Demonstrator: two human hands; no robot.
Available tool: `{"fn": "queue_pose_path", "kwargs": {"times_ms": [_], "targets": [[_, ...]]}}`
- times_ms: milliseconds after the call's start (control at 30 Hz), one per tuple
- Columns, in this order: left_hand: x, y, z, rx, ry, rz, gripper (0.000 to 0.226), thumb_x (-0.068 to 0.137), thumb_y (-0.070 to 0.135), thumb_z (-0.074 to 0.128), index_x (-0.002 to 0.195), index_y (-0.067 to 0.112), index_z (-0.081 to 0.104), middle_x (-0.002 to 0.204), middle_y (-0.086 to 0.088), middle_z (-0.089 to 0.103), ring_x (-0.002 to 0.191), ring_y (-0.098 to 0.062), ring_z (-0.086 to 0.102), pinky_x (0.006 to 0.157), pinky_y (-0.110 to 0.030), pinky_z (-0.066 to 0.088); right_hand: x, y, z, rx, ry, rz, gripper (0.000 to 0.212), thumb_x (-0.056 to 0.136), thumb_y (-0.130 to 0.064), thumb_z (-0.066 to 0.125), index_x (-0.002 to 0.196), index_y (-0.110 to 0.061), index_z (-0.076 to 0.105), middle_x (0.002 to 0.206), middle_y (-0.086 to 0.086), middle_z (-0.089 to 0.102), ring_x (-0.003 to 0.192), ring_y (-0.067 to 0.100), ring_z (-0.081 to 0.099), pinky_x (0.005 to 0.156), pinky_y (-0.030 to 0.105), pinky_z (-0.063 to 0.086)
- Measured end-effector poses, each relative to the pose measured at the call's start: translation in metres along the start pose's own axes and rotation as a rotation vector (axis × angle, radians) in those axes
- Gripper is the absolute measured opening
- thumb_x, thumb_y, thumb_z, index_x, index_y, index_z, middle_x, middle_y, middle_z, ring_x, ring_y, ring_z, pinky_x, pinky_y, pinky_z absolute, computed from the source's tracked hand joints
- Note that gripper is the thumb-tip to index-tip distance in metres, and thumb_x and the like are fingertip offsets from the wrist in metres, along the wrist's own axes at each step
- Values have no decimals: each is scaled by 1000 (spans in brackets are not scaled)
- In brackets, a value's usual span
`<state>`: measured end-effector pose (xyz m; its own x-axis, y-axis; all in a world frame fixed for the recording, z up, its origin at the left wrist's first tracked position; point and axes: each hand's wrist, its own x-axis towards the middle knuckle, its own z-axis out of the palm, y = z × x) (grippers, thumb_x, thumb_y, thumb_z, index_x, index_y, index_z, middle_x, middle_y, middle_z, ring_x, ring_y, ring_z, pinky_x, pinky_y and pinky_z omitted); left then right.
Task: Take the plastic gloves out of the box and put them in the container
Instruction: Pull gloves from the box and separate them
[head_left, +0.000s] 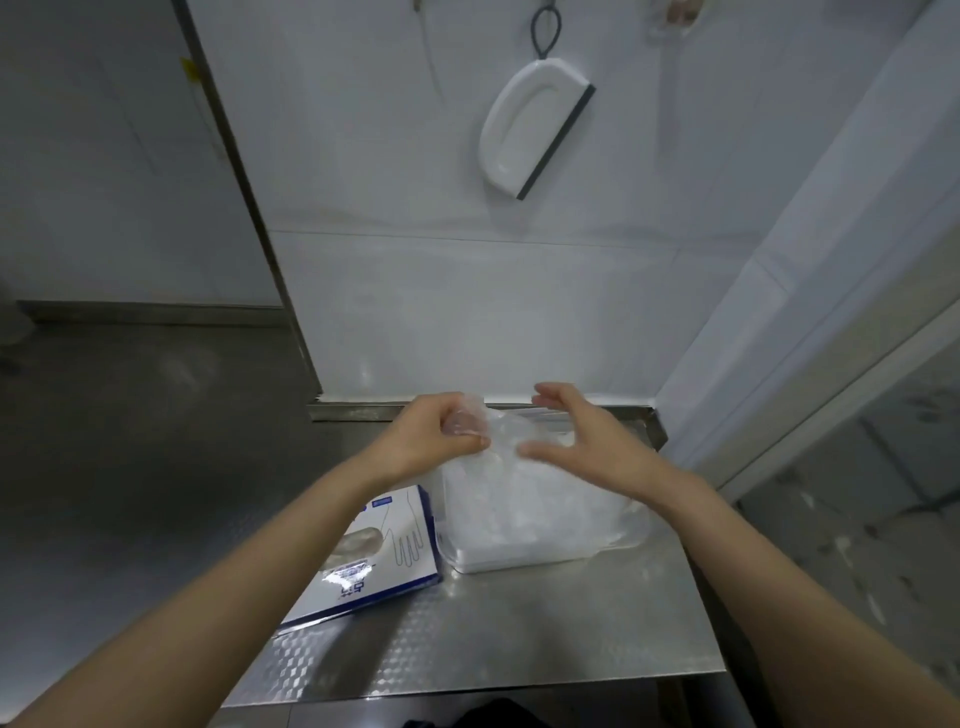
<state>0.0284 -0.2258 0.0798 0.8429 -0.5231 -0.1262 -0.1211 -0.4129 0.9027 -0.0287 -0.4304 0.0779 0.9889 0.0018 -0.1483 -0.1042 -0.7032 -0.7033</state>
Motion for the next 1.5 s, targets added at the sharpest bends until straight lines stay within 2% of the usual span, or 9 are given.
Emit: {"fn": "queue_pose_path", "kwargs": {"times_ms": [133,200,367,600,767,1033,1133,1267,1500], "targets": [[8,6,5,-72,-73,1,13,82,-2,67,93,4,64,83,-1,68,65,-10,68,67,-16,52,9,7,0,-90,-14,-71,20,77,-23,76,74,-33,59,70,-16,55,67,3,48,64,17,36],[13,1,0,-2,-63,-30,13,84,1,67,96,4,65,84,-2,68,58,-9,66,67,-18,52,13,16,-9,49,33,-44,34,78,-15,73,54,-25,51,60,-10,61,59,6,52,65,24,42],[33,-5,-6,172,28,-17,13,81,9,72,76,17,63,71,0,65,70,-21,66,76,-37,53,22,19,-36,27,115,-81,14,84,-13,68,71,-14,63,66,-8,66,61,-3,59,67,19,44],[39,20,0,224,404,419,28,73,-11,67,72,14,56,85,1,57,83,-13,55,78,-18,41,7,15,-50,-128,617,-487,20,86,1,58,98,-8,71,93,1,64,87,5,57,84,13,44],[28,-31,13,490,246,426,37,74,-6,69,70,28,56,90,7,52,91,-15,47,83,-31,39,-9,59,-11,-327,337,-488,42,78,8,53,106,-18,70,100,5,66,88,19,66,72,33,55],[29,-62,45,1092,-173,234,30,89,2,53,107,23,63,129,4,45,129,-16,30,110,-28,23,-10,96,39,-306,-348,-29,51,94,1,44,138,-25,45,142,-4,42,129,14,44,105,19,34],[29,-54,53,1083,-74,230,34,90,-1,48,114,21,58,126,2,47,120,-15,38,102,-23,28,-5,87,31,-147,-256,-47,32,96,-26,52,128,-23,55,130,-8,57,115,6,53,100,19,39],[34,-45,85,935,18,195,34,93,3,44,122,21,49,130,-1,45,112,-15,42,96,-23,33,8,82,24,-284,51,-137,25,95,-23,54,120,-24,60,120,-9,62,111,8,53,91,19,39],[53,-89,119,1147,-260,-98,58,91,10,55,141,20,28,148,-12,23,131,-33,30,105,-40,32,35,108,47,-547,-308,-21,54,88,-25,63,138,-23,43,141,2,40,127,20,40,103,30,34]]}}
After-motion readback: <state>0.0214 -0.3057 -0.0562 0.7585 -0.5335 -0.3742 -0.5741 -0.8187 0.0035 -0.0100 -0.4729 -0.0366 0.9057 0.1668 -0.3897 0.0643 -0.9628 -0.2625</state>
